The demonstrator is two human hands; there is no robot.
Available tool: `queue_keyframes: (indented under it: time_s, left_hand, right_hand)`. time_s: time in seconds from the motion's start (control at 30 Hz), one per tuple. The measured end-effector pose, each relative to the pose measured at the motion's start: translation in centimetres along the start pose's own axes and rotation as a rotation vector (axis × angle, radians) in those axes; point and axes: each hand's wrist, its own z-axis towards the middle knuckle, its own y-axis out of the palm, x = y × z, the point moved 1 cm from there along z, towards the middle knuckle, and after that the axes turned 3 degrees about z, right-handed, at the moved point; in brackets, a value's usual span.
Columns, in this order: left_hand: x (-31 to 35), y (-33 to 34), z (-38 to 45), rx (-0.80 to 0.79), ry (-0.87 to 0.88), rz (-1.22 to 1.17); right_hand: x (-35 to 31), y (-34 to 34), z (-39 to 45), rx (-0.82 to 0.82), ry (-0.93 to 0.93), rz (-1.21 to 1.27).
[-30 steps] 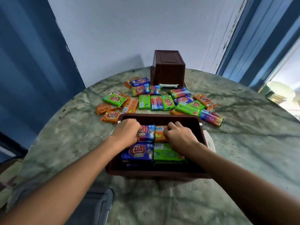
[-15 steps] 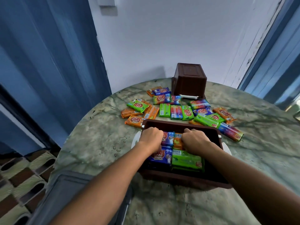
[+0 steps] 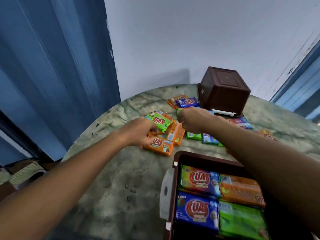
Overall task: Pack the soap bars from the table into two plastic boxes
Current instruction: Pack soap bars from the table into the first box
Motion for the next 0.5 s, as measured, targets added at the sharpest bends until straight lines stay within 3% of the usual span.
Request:
queue_keyframes:
  time_s: [0.17,0.27,0.37,0.5]
  left_hand:
    - [-2.2,5.1,3.1,-0.138,0.16,0.193]
    - [-3.5,7.2,4.2,-0.136,0.219,0.179]
    - [-3.7,7.4,4.6,-0.12,0.2,0.185]
    - [-2.3,6.9,5.0,-0.161,0.121,0.194]
  right_hand:
    - [-1.4,4.0,8.5,-0.018,-0.026,0.074]
    - [-2.1,6.5,12.3,-0.017,-0.019,0.128]
    - [-2.4,8.2,14.0,-0.023,0.022,0.179]
    - [-2.2,7.6,13.4,0.068,-0.013,0.061]
